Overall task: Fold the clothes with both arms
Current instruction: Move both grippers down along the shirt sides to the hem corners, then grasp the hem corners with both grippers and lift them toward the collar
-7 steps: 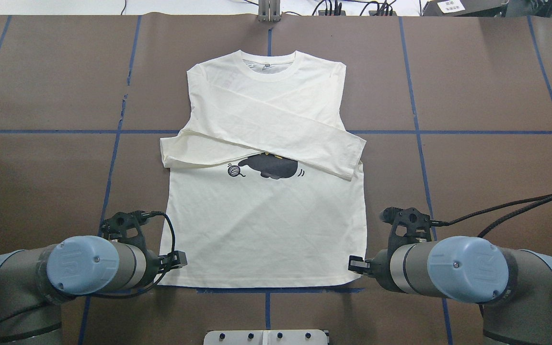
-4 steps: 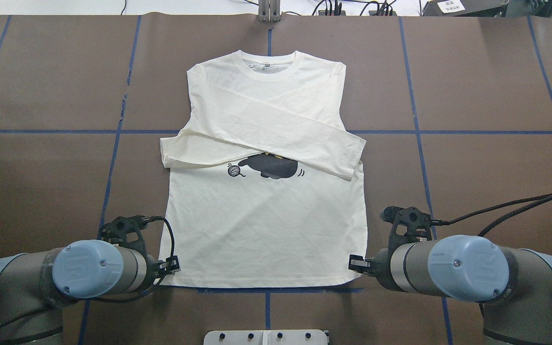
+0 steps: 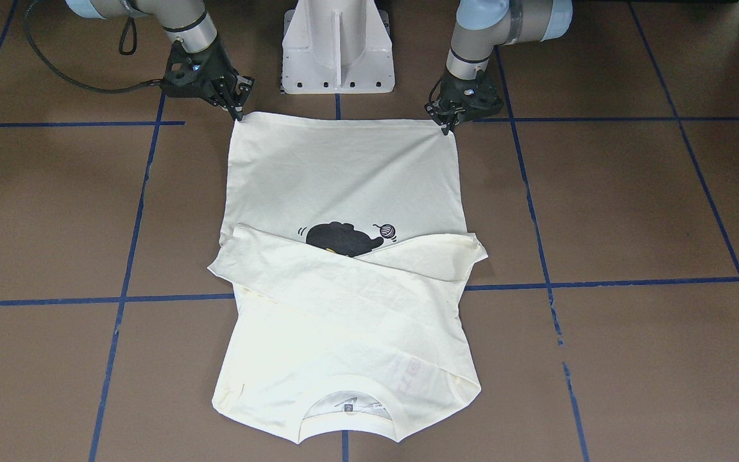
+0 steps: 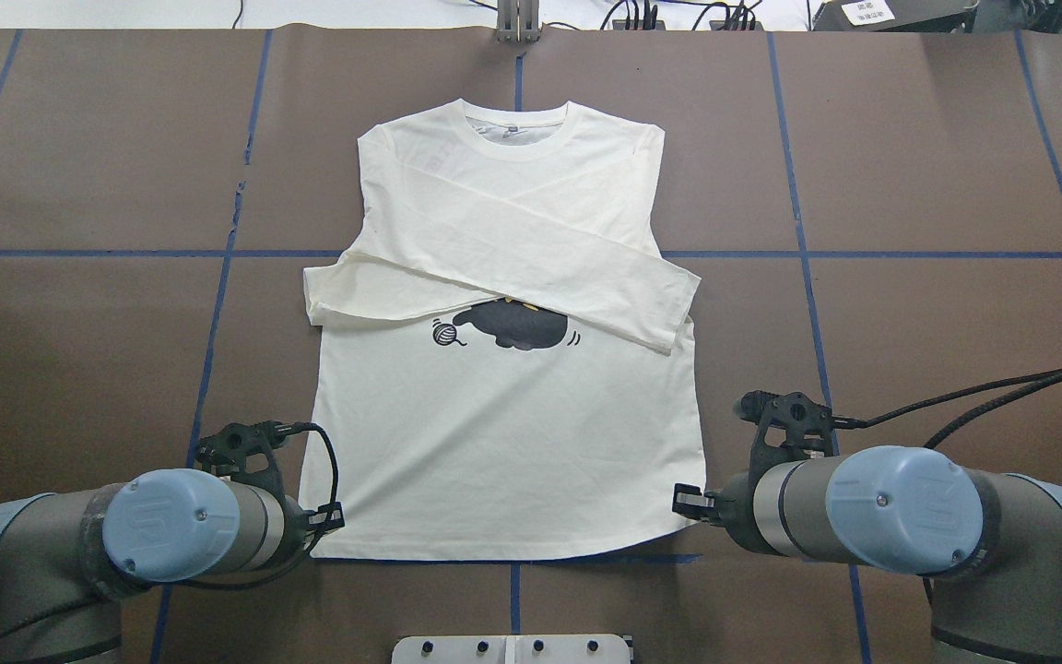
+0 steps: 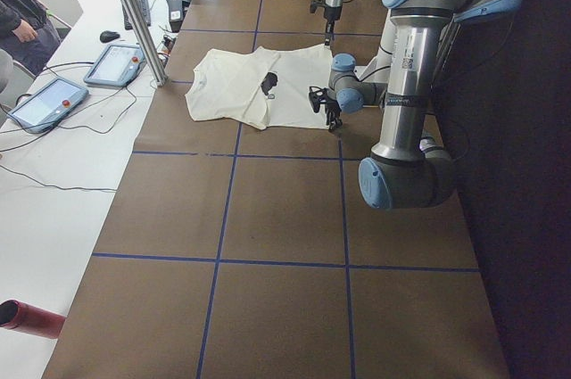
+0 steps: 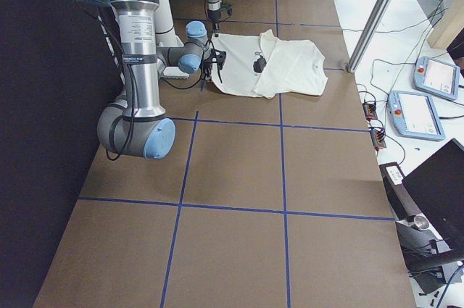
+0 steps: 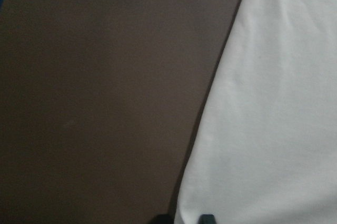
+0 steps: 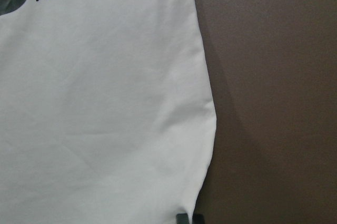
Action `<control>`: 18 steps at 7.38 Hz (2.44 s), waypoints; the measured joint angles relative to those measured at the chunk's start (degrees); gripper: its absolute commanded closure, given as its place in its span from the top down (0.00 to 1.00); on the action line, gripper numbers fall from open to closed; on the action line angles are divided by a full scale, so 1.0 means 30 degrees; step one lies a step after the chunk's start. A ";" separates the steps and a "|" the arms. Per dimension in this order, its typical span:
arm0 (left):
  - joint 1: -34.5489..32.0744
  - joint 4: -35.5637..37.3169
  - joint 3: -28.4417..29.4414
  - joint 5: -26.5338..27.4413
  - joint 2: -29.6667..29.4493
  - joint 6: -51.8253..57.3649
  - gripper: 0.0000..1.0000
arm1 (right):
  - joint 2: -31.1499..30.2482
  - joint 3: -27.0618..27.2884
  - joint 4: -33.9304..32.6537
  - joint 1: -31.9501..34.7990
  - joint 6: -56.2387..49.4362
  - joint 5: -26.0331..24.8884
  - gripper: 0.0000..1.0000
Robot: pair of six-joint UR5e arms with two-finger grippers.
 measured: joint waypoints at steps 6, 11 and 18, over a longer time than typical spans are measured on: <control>0.0302 0.2676 -0.4064 -0.0095 -0.0111 0.0588 0.00 | -0.1746 0.2353 -0.0033 0.1658 -0.0062 0.3191 0.00; 0.2490 0.3653 -0.5859 -0.0164 -0.0430 0.1494 0.00 | -0.4096 0.5555 -0.0059 -0.0115 0.0236 0.5850 0.00; -0.3207 0.3998 -0.4698 -0.1438 -0.2278 0.3214 0.00 | 0.0417 0.0549 -0.0013 0.7637 -0.2115 0.7393 0.00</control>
